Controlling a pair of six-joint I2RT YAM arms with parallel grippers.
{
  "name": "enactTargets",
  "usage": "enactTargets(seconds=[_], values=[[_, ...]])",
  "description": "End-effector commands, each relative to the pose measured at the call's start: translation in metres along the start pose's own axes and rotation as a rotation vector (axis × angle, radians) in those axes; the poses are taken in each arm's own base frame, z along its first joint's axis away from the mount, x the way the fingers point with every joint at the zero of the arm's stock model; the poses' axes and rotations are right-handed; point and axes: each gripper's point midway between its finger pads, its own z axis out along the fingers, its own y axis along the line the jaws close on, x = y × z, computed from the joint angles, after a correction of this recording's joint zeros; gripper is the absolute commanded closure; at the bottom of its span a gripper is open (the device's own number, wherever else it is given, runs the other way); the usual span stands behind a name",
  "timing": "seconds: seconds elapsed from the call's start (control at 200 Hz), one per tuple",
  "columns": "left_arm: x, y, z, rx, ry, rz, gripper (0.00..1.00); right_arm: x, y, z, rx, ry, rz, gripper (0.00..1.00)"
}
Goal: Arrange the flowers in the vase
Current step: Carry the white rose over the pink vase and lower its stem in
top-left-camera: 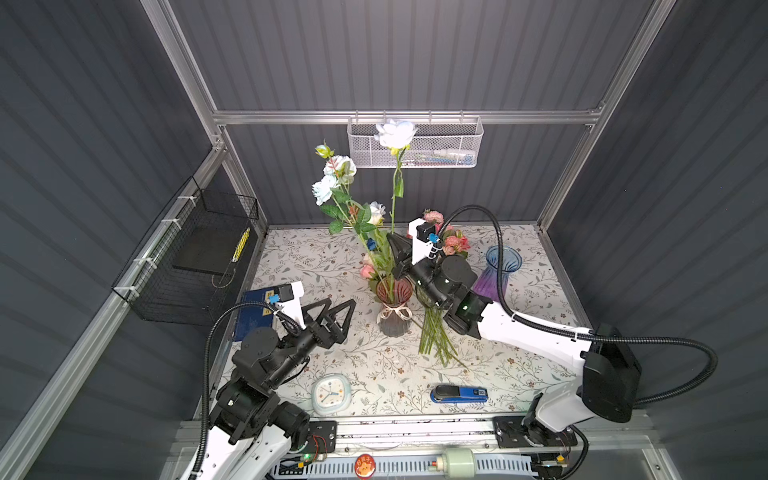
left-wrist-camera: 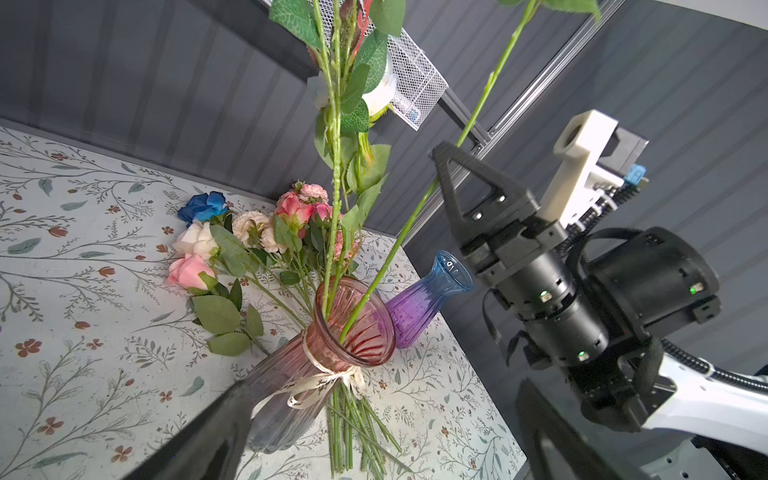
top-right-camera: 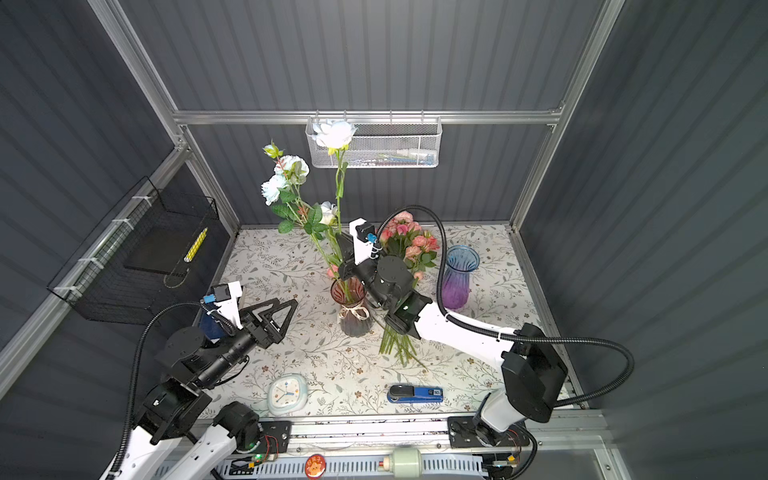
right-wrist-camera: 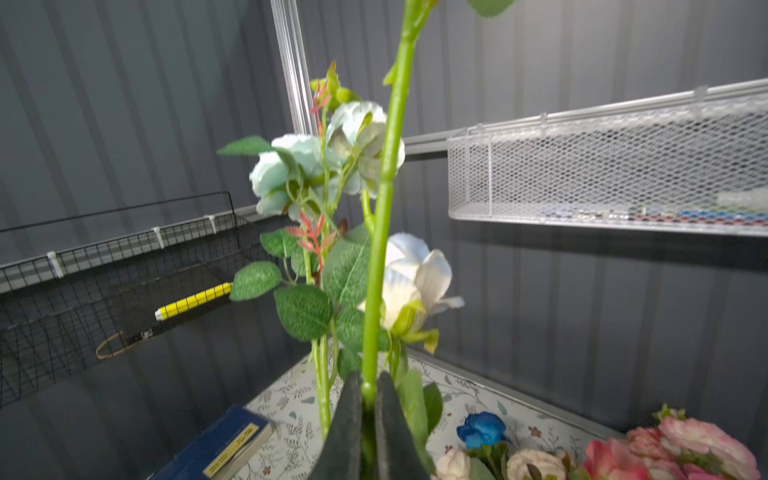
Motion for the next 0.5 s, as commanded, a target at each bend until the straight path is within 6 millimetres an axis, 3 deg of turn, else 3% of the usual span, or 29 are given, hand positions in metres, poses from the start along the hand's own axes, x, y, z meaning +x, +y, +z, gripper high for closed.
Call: enactTargets(seconds=[0.0, 0.115, 0.23, 0.495], values=[[-0.003, -0.007, -0.004, 0.027, -0.011, -0.012, 0.00, 0.011, -0.004, -0.007, 0.020, 0.032, 0.048, 0.96], [-0.001, -0.005, -0.004, 0.021, -0.006, -0.018, 0.00, 0.031, -0.005, -0.018, 0.017, 0.129, 0.093, 0.89], [0.000, -0.004, -0.004, 0.021, -0.006, -0.021, 0.00, 0.039, 0.001, -0.031, -0.018, 0.212, 0.131, 0.74], [0.002, -0.003, -0.001, 0.026, -0.005, -0.030, 0.00, 0.029, 0.016, -0.057, -0.107, 0.335, 0.191, 0.41]])
